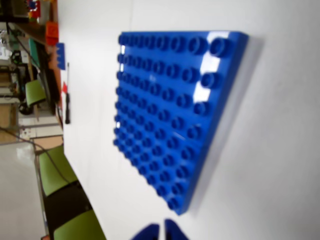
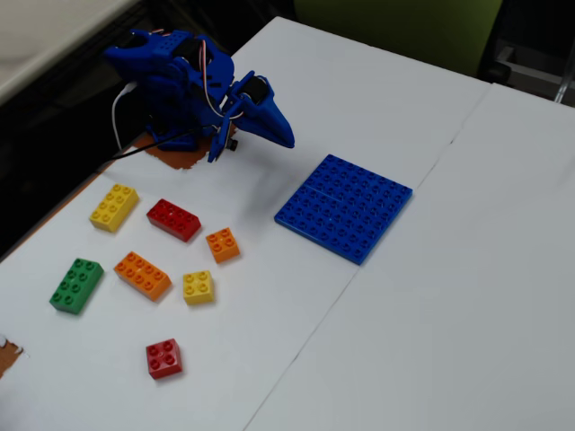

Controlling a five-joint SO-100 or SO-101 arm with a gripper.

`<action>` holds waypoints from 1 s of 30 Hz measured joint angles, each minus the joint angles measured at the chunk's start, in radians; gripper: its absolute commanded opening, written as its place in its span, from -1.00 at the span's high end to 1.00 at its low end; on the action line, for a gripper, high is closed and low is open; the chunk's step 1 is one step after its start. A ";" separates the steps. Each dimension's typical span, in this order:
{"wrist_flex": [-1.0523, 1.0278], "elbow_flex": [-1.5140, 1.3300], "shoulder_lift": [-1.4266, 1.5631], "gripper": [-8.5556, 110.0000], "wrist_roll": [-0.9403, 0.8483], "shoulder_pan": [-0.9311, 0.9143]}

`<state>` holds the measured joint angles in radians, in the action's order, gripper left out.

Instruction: Pick up the 2x4 orange block and go up the 8x8 blue block.

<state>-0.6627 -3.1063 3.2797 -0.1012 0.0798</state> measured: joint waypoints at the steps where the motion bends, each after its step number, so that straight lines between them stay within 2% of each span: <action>1: 0.000 0.000 0.000 0.86 0.000 0.000; 25: 0.000 0.000 0.000 0.86 0.000 0.000; 30: 0.000 0.000 0.000 0.72 0.000 0.002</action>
<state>-0.6627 -3.1063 3.2797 -0.1012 0.0813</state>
